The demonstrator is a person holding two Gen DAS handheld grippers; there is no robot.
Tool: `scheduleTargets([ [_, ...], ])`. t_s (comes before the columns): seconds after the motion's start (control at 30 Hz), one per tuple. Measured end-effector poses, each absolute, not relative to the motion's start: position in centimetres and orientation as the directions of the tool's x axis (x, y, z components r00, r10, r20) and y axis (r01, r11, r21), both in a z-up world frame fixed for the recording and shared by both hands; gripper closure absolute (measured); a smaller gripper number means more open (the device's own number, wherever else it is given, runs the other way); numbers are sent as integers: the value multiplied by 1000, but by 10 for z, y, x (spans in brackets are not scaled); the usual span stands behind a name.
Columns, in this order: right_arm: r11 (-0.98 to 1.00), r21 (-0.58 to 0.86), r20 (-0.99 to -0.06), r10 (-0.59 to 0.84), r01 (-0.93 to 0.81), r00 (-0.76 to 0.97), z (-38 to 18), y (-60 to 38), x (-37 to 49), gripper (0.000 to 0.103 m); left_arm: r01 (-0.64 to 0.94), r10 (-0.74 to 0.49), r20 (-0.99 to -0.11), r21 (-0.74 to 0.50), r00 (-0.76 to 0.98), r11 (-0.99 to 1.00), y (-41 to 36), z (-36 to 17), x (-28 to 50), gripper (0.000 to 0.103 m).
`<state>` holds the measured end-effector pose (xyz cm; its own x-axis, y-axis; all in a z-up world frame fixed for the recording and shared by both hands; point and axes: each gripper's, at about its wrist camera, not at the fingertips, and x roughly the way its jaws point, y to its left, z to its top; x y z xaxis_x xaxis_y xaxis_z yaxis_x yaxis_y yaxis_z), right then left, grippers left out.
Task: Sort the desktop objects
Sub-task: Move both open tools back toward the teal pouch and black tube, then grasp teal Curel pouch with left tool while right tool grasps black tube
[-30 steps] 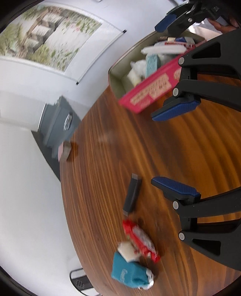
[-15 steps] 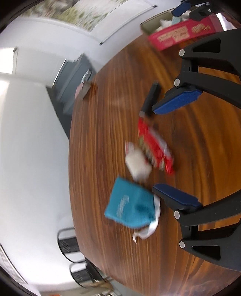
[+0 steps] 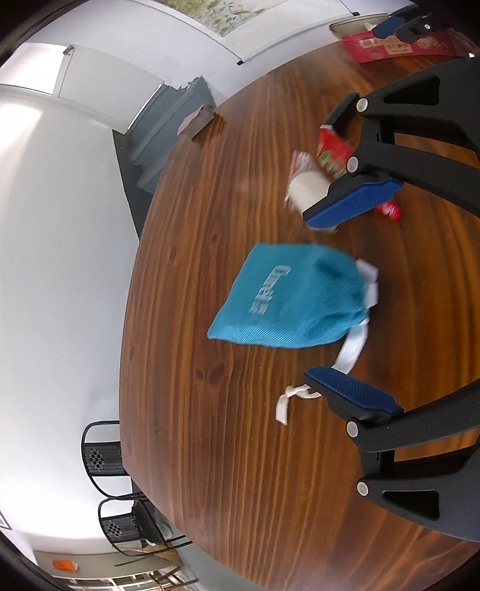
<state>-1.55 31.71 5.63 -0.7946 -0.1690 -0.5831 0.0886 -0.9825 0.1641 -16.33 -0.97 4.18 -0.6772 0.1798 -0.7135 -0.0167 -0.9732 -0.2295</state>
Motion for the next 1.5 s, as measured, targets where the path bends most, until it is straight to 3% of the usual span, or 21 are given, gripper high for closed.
scheduleTargets([
  [0.4,-983,159,-613,-171,91,-771,47,310,-45,18,-9,242,-749,-301,-617,-954,-19,15,-206,22],
  [0.57,-981,170,-628,-182,94,-757,44,307,-66,18,-42,235,-758,-265,-609,-963,-5,7,-208,22],
  [0.7,-983,144,-638,-183,117,-748,39,299,-80,18,-82,243,-739,-248,-629,-965,4,11,-202,51],
  [0.9,-983,96,-672,-179,154,-719,29,292,-104,18,-94,251,-705,-254,-663,-963,5,26,-192,71],
  [1.0,-987,63,-711,-148,147,-687,22,290,-118,18,-87,234,-691,-241,-684,-967,5,34,-189,73],
  [1.3,-970,6,-763,-160,241,-626,10,279,-129,42,-119,244,-657,-230,-713,-966,16,56,-178,73],
  [1.4,-967,-46,-768,-125,249,-628,7,272,-128,54,-133,252,-640,-228,-726,-964,20,66,-172,73],
  [1.5,-962,-37,-775,-144,272,-616,5,270,-123,76,-148,263,-621,-231,-738,-962,25,76,-167,73],
])
